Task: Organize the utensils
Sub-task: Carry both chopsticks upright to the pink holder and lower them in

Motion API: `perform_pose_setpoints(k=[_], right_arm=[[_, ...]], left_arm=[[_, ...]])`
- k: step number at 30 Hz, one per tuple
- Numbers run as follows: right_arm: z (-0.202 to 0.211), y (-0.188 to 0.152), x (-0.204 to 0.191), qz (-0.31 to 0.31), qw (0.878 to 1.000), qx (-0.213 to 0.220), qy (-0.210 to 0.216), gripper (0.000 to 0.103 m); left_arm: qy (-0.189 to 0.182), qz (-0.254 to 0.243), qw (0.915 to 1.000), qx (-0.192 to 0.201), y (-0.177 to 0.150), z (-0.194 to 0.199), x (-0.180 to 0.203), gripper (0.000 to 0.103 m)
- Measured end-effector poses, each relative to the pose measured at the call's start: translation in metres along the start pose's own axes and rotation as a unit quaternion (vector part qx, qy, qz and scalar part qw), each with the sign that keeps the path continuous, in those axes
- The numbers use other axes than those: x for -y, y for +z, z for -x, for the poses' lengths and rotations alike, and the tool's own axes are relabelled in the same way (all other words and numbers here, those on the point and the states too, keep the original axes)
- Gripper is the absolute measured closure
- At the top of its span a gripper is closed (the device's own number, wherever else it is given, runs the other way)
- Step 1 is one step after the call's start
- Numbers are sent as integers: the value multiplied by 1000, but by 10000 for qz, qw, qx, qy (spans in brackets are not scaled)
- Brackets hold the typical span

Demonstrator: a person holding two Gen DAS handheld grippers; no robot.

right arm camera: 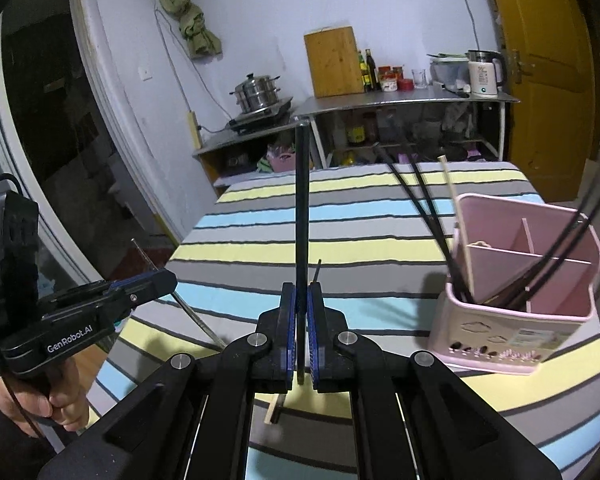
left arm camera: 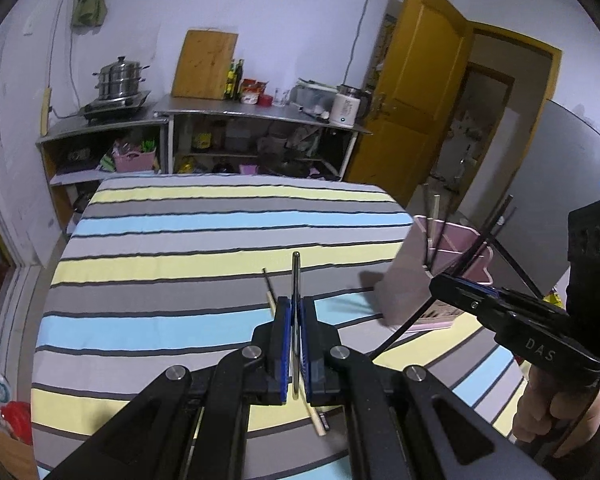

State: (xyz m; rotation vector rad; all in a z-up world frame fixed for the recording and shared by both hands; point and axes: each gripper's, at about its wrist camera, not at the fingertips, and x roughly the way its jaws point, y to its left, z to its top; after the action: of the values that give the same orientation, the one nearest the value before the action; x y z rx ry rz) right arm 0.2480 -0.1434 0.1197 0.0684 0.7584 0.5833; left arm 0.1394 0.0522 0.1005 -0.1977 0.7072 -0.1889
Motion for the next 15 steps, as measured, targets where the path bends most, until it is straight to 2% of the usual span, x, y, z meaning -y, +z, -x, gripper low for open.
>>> perform_pose_setpoints(k=[6, 15], right_arm=[[24, -4, 8, -83, 9998, 137, -82, 98], [52, -16, 24, -250, 9991, 255, -225, 98]], left_arm=[[-186, -94, 9998, 22, -2, 7, 23, 99], [-458, -172, 9986, -206, -18, 0, 51, 99]])
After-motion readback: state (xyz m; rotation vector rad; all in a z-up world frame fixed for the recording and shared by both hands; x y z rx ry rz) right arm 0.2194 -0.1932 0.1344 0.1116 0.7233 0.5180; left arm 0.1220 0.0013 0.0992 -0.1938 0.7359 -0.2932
